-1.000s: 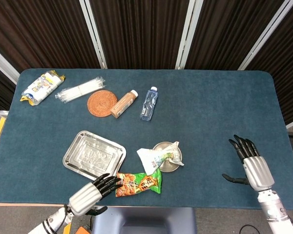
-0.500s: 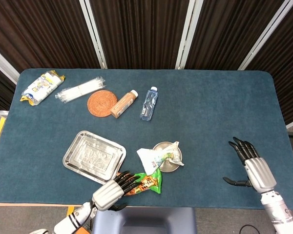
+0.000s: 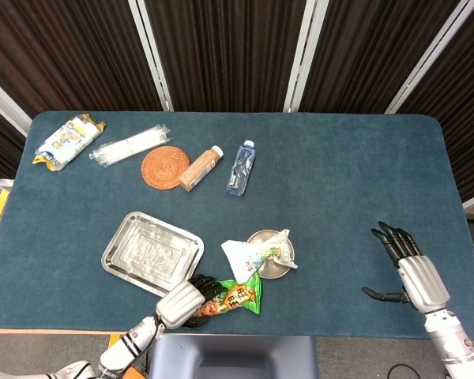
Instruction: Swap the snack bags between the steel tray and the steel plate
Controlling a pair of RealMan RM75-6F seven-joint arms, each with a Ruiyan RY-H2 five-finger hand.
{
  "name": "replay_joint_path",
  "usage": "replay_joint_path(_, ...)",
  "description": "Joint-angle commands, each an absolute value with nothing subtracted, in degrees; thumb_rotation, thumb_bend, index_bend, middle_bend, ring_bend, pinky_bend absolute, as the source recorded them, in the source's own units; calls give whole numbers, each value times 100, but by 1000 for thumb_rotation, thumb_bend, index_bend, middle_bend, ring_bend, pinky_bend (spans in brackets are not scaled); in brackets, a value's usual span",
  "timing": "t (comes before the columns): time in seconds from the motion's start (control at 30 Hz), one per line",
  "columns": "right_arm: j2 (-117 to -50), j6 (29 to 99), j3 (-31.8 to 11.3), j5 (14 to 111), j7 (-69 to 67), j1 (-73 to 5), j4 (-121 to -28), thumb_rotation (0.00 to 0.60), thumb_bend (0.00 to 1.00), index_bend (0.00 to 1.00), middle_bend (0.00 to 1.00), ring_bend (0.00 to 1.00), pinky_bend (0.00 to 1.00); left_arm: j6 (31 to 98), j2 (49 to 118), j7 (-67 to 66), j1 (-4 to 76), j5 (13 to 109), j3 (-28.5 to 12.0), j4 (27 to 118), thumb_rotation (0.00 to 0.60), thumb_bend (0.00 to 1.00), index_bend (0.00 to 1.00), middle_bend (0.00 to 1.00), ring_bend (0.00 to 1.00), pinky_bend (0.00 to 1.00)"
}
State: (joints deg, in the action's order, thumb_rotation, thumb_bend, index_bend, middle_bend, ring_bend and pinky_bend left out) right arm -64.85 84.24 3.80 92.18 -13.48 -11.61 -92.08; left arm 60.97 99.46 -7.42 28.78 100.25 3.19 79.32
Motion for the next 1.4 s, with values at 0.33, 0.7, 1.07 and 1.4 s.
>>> replay_joint_path(0.33, -6488, 8372, 288, 9222, -1347, -1111, -9202, 600, 107, 0, 22, 0, 61, 6588, 10172, -469, 2863, 10077, 360, 7561, 600, 492, 640, 707, 580, 516)
replay_joint_path(0.7, -6513, 8265, 237, 9236, -1290, -1090, -9212, 600, 107, 0, 21, 0, 62, 7517, 9535, -453, 2797, 10445, 313, 7963, 600, 543, 685, 761, 629, 569)
replay_joint_path(1.07, -6560, 8253, 198, 9280, -1134, -1042, -9245, 600, 107, 0, 22, 0, 61, 7552, 9049, 107, 2879, 9741, -242, 7175, 600, 483, 656, 738, 623, 505)
replay_joint_path(1.4, -6615, 8175, 167, 9265, -992, -1031, -9257, 600, 107, 0, 22, 0, 61, 7023, 8996, 508, 2918, 9287, -159, 6887, 600, 410, 138, 204, 172, 281)
